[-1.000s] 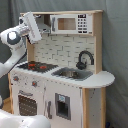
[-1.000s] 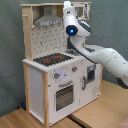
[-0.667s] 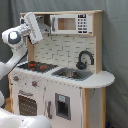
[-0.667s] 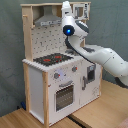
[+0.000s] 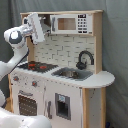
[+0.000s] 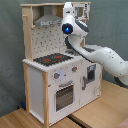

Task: Play with the kitchen

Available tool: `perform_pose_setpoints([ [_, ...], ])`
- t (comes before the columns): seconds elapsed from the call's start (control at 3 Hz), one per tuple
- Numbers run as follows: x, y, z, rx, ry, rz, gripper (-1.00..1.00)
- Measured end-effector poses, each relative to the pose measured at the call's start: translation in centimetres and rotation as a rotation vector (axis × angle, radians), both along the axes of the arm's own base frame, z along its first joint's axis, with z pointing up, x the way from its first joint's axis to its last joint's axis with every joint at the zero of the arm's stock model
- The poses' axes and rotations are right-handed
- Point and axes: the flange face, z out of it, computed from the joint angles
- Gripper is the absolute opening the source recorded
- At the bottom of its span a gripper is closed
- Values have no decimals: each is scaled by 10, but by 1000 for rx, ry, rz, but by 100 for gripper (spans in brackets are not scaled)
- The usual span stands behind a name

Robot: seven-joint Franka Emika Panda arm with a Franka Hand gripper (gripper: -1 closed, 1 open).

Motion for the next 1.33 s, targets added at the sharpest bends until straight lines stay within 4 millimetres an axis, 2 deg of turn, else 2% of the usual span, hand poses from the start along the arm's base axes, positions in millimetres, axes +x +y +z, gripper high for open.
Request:
perform_pose_setpoints([
  [0.33,14,10,-12,-10,26,-25,-100],
  [0.67,36,8,-10,-41,21,-35,-100],
  [1.0,39,-22,9,-2,4,-139,-100],
  [1.33,22,-41,23,46,0,-230,-100],
])
